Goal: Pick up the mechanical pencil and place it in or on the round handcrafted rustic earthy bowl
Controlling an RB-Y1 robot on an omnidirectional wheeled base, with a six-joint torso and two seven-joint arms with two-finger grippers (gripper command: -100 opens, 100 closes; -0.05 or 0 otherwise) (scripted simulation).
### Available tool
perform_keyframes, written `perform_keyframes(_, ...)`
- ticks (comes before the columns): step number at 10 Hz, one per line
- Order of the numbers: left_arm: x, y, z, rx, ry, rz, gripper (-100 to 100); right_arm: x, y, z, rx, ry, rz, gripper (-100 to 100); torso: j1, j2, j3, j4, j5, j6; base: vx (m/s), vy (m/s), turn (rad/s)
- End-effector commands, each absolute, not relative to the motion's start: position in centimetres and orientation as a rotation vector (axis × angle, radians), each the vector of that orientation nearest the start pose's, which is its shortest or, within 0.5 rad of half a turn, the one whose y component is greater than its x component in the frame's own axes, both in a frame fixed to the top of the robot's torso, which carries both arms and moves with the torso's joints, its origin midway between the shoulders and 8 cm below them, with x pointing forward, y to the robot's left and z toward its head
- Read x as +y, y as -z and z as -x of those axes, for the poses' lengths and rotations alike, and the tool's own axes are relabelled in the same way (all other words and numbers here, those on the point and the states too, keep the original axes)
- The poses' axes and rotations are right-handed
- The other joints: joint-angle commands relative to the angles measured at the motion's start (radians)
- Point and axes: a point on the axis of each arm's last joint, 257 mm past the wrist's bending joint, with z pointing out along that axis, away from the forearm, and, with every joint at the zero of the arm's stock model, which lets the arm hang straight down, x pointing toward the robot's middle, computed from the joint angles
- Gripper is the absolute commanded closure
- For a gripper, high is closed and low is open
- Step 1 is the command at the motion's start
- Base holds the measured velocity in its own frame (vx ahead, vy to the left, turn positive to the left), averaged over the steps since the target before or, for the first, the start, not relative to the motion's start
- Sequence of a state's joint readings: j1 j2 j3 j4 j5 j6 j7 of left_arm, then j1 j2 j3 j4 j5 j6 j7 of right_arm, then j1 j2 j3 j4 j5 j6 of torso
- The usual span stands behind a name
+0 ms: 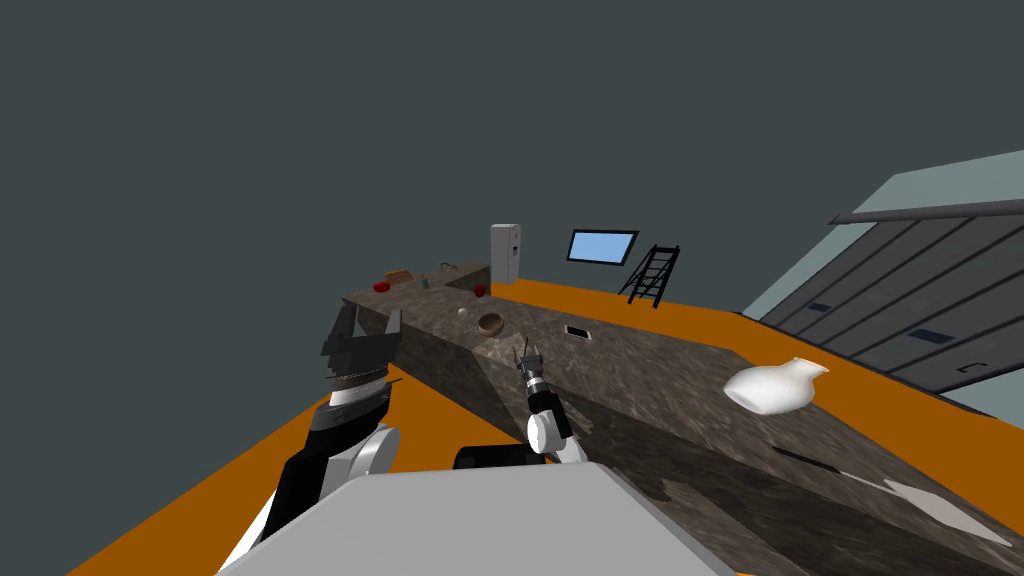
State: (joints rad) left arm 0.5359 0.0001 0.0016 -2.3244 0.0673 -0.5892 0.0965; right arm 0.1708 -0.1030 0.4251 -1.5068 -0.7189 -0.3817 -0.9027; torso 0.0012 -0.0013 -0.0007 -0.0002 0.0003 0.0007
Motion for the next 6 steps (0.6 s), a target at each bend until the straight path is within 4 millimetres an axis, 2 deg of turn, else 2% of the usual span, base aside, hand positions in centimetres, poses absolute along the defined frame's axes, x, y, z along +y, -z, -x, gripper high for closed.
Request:
perform_keyframes(1,28.75,-4.91,-31.47,0.473,1.441,0.646,0,-11.66,27.94,-46.17,-0.145,2.204,2.105,100,0.000,0.000,0.000,0.000,0.000,0.000,0.000,0.000,0.000)
perform_keyframes(5,28.76,-4.91,-31.47,0.473,1.441,0.646,0,-11.66,27.94,-46.17,-0.145,2.204,2.105,100,-0.001,0.001,0.000,0.000,0.000,0.000,0.000,0.000,0.000)
perform_keyframes(6,28.76,-4.91,-31.47,0.473,1.441,0.646,0,-11.66,27.94,-46.17,-0.145,2.204,2.105,0,-0.001,0.001,0.000,0.000,0.000,0.000,0.000,0.000,0.000)
